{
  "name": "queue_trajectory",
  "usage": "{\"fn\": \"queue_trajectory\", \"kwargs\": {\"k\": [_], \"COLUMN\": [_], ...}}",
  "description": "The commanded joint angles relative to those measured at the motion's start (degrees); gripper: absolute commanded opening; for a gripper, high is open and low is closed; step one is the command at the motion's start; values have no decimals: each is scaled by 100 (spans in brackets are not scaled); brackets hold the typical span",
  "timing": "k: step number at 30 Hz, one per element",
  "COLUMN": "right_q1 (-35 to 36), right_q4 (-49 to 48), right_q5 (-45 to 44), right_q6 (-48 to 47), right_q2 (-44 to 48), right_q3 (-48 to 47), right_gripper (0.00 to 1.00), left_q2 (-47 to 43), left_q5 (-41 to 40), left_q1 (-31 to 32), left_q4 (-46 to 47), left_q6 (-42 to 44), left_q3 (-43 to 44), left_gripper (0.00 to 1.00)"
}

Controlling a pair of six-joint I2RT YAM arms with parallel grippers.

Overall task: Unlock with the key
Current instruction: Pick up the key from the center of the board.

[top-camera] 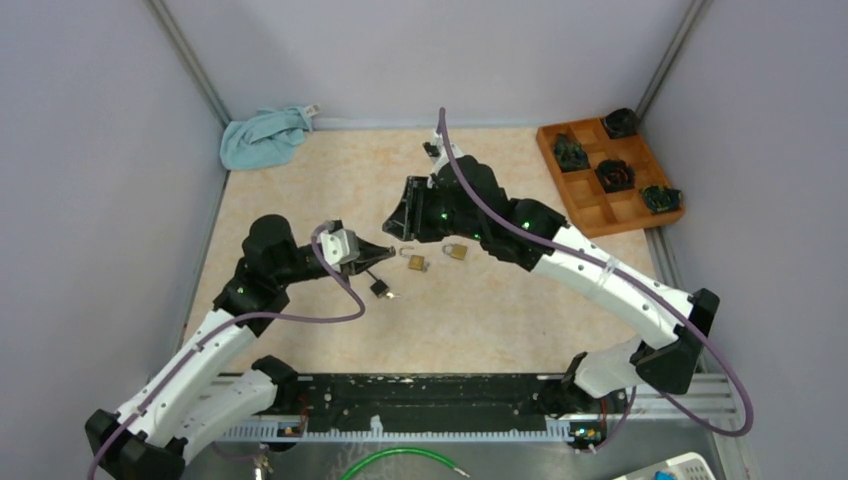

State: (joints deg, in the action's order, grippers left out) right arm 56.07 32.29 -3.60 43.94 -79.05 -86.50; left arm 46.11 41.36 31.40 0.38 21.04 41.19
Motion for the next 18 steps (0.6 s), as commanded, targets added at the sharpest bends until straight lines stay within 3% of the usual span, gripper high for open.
{"fn": "queue_trajectory", "kwargs": {"k": [1, 10, 18], "right_q1": [-269, -782, -771], "right_q4": [-363, -716, -2201], "right_q5": [1408, 3469, 4391], "right_q6": [-1125, -2931, -2994], "right_q2": [399, 1290, 1592], "right_q3": [124, 915, 1978], "right_gripper": [43, 43, 44], "left_q2": [99, 1152, 1495], "left_q5": [1085, 2214, 2359], "left_q1": [21, 3, 7], "left_q4": [-921, -3620, -4449], "left_q6": [264, 824, 994], "left_q3": [479, 1657, 2016], "left_gripper": [0, 0, 0]}}
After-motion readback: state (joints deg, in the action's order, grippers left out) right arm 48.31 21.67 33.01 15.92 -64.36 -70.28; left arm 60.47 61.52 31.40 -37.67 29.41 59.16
